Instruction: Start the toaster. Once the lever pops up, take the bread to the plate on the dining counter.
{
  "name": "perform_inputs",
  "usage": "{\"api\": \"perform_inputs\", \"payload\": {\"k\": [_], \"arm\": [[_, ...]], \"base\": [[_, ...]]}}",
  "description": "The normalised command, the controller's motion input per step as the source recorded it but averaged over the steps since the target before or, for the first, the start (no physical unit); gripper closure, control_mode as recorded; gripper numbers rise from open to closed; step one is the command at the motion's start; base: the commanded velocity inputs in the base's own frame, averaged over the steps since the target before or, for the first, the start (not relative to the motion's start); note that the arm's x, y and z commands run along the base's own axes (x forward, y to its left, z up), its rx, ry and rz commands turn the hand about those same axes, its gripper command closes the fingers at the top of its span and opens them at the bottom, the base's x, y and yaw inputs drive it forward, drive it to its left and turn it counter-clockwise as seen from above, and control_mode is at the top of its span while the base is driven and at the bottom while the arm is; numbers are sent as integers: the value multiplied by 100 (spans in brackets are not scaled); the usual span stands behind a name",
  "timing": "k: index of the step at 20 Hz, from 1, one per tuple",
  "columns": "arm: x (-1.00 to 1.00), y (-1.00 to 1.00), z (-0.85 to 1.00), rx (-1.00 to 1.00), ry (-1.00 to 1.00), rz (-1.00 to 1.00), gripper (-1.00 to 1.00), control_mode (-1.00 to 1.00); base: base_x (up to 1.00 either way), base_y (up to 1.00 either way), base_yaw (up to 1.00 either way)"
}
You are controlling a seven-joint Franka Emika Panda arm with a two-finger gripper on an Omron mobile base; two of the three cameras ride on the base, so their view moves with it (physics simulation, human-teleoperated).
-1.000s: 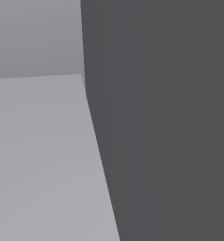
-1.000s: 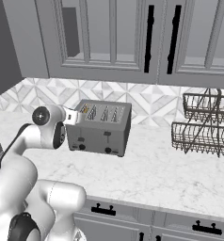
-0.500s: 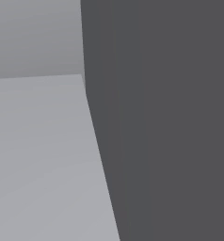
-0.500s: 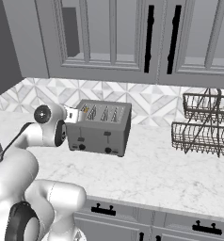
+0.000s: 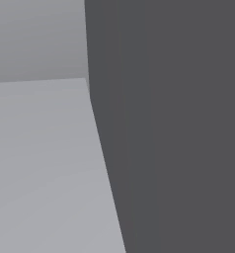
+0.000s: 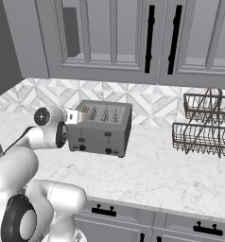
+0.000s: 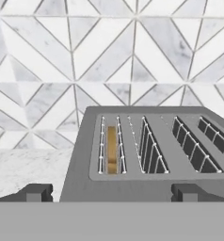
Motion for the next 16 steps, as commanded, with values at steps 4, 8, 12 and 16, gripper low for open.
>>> {"api": "perform_inputs", "payload": {"k": [4, 8, 12, 16], "arm": [[25, 0, -11, -1, 0, 0, -100, -100], [27, 0, -4, 0, 2, 0, -100, -100], [27, 0, -1, 0, 5, 0, -100, -100], [22, 0, -9, 0, 4, 0, -100, -100]], "base": [[0, 0, 0], [0, 0, 0], [0, 0, 0], [0, 0, 0]]}}
